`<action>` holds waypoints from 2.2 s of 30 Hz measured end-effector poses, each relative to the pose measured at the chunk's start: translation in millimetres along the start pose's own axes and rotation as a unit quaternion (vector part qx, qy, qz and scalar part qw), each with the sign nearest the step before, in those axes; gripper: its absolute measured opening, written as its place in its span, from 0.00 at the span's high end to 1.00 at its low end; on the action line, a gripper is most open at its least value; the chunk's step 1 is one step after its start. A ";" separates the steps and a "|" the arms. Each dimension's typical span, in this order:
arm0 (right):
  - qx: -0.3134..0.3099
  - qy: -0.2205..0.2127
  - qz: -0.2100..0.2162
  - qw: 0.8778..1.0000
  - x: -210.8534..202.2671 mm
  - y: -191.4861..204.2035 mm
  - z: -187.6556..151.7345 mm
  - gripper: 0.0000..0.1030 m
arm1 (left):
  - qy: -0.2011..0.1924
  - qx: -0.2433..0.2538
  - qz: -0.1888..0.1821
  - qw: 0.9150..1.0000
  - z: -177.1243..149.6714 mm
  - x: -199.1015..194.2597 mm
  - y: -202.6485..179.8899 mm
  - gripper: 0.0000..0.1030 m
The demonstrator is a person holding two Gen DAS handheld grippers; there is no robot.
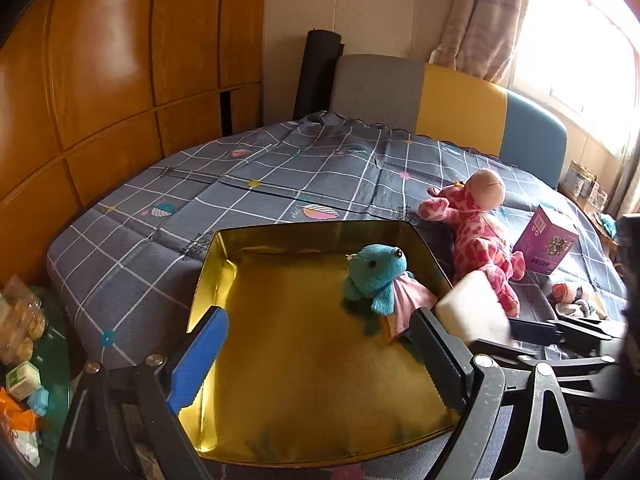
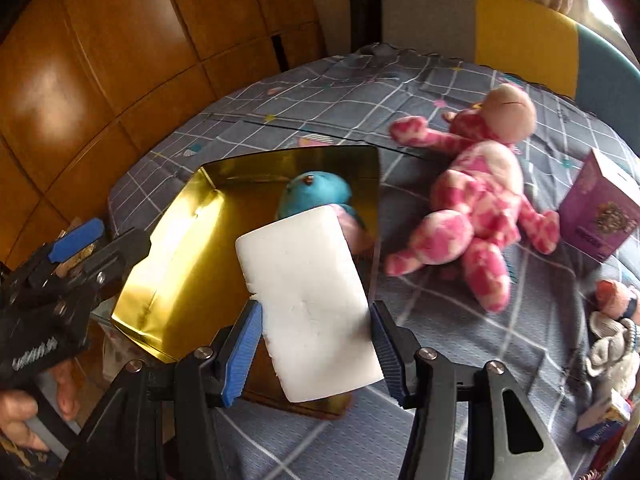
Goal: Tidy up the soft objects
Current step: 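Release the teddy bear into the gold tray while the right gripper lowers the sponge there, then withdraw both grippers from the tray back toward the pile of items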
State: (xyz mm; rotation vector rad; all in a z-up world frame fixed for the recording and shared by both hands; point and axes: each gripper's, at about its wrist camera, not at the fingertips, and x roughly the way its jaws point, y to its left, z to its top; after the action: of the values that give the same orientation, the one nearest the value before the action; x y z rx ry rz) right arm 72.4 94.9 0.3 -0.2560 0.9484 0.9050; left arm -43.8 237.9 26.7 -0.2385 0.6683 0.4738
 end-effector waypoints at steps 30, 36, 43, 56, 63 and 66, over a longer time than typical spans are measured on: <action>0.010 -0.008 -0.021 1.000 29.1 13.9 -0.9 0.20 | 0.014 -0.032 0.002 0.999 -17.2 -0.2 20.6 0.03; 0.021 -0.038 -0.046 0.998 5.3 3.4 -7.1 0.20 | 0.019 -0.031 -0.001 0.999 -19.8 0.2 15.9 0.03; 0.029 -0.060 -0.075 0.995 -16.5 -8.8 -15.8 0.20 | 0.021 -0.018 -0.006 1.000 -23.1 -1.5 7.0 0.03; 0.061 -0.083 -0.125 0.987 -61.9 -50.6 -45.5 0.20 | 0.023 0.007 -0.025 0.999 -21.8 -5.5 -14.0 0.03; 0.103 -0.093 -0.157 0.978 -88.0 -90.7 -62.5 0.19 | 0.025 0.030 -0.038 0.999 -22.1 -6.8 -31.8 0.03; 0.119 -0.095 -0.181 0.972 -99.5 -106.9 -71.9 0.19 | 0.021 0.038 -0.039 0.998 -22.3 -9.0 -39.6 0.03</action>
State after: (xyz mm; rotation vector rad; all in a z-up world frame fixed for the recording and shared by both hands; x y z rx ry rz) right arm 85.6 -66.4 17.4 -0.1274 0.7893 0.4654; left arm -42.3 192.5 17.9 -0.2022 0.7145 0.3677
